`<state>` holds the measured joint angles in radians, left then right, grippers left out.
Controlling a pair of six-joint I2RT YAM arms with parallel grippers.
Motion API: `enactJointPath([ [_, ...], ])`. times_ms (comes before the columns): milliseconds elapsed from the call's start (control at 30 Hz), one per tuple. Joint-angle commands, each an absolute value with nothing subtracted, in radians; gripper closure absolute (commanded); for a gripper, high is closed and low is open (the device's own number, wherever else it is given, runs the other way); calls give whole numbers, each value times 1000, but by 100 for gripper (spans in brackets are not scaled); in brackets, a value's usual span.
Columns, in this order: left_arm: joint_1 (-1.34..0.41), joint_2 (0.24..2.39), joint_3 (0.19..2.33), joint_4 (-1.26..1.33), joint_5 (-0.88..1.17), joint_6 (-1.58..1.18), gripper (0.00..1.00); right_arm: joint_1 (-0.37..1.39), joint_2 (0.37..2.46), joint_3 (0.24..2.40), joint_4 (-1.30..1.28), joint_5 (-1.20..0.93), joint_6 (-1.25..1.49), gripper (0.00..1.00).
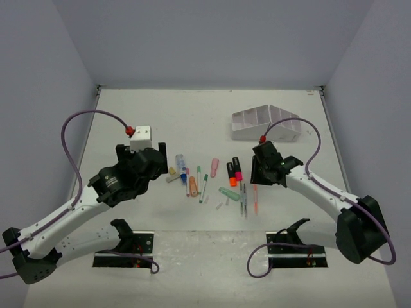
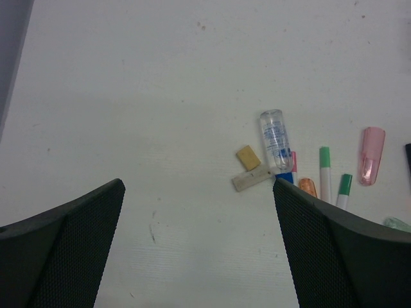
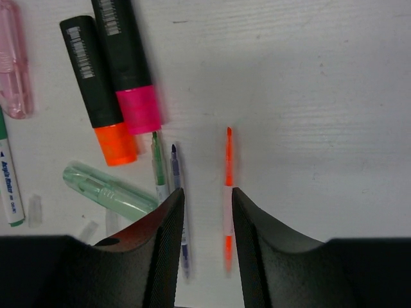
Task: Sort the stationery into containers
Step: Pick up the pen from the center of the board.
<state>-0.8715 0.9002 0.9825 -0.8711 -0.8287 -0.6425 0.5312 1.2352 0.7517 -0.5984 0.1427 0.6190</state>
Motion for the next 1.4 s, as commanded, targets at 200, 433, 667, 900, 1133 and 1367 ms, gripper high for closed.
enactJointPath([
  [200,-868,901,994,-766,-695,-549,0,532,1350,730,-575,132,702,69],
  [433,-868,879,996,-747,-651,-525,0,532,1397,690,-556,134,723,72],
  [667,-868,852,987,-738,-604,-523,0,532,1417,690,-577,105,729,81],
  [900,-868,839,989,-713,-560,-509,0,525,1447,721,-588,91,695,87],
  [1133,-868,842,988,-697,-543,-515,0,525,1407,736,-591,121,697,100],
  [1367,-868,888,930,-572,-440,-584,0,525,1194,848,-757,325,656,100],
])
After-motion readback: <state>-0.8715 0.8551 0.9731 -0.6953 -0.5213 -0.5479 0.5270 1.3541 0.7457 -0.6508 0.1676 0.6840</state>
